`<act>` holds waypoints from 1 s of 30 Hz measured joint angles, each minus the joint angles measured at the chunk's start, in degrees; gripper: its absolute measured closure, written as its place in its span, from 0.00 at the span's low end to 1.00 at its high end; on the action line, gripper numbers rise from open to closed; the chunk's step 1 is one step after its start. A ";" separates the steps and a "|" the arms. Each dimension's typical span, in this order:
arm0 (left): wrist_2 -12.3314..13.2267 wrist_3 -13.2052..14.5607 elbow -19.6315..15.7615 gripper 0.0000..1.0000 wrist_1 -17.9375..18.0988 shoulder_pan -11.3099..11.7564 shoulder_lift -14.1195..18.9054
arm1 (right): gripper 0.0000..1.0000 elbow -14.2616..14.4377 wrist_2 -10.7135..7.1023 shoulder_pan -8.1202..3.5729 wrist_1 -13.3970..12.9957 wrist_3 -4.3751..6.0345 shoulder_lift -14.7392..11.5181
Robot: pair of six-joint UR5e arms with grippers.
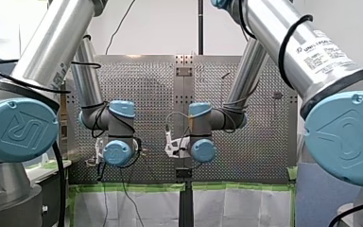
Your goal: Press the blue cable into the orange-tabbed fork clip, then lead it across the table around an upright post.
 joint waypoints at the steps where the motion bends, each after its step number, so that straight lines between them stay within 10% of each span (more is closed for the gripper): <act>1: 0.00 0.01 -0.03 1.00 -0.01 -0.01 0.00 | 1.00 -0.50 0.02 0.33 0.49 0.00 0.50; 16: 0.06 0.14 -0.41 1.00 0.29 -0.06 0.29 | 1.00 -2.25 0.16 1.16 7.11 0.10 5.38; 30: -0.74 -4.10 -2.32 1.00 -5.07 0.40 7.00 | 1.00 -1.08 -1.66 0.70 12.20 6.65 -1.36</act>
